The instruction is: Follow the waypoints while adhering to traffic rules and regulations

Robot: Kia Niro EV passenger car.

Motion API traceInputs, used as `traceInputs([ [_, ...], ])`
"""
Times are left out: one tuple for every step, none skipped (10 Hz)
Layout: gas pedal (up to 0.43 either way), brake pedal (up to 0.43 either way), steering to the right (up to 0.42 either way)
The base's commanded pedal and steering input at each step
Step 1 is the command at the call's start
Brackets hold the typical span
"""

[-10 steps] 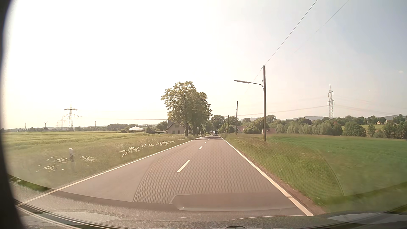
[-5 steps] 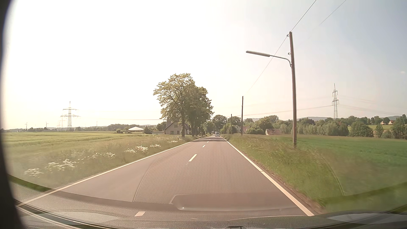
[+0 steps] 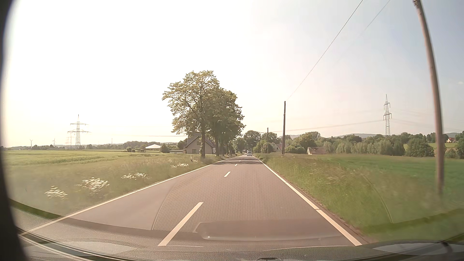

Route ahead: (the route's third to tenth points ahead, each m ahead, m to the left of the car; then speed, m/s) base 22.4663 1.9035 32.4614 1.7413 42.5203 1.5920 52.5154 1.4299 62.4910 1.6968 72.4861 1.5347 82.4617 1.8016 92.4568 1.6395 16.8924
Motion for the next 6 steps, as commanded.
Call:
traceInputs([
  [0.118, 0.0, -0.002],
  [0.118, 0.0, -0.001],
  [0.118, 0.0, 0.001],
  [0.118, 0.0, 0.003],
  [0.118, 0.0, 0.003],
  [0.118, 0.0, 0.003],
])
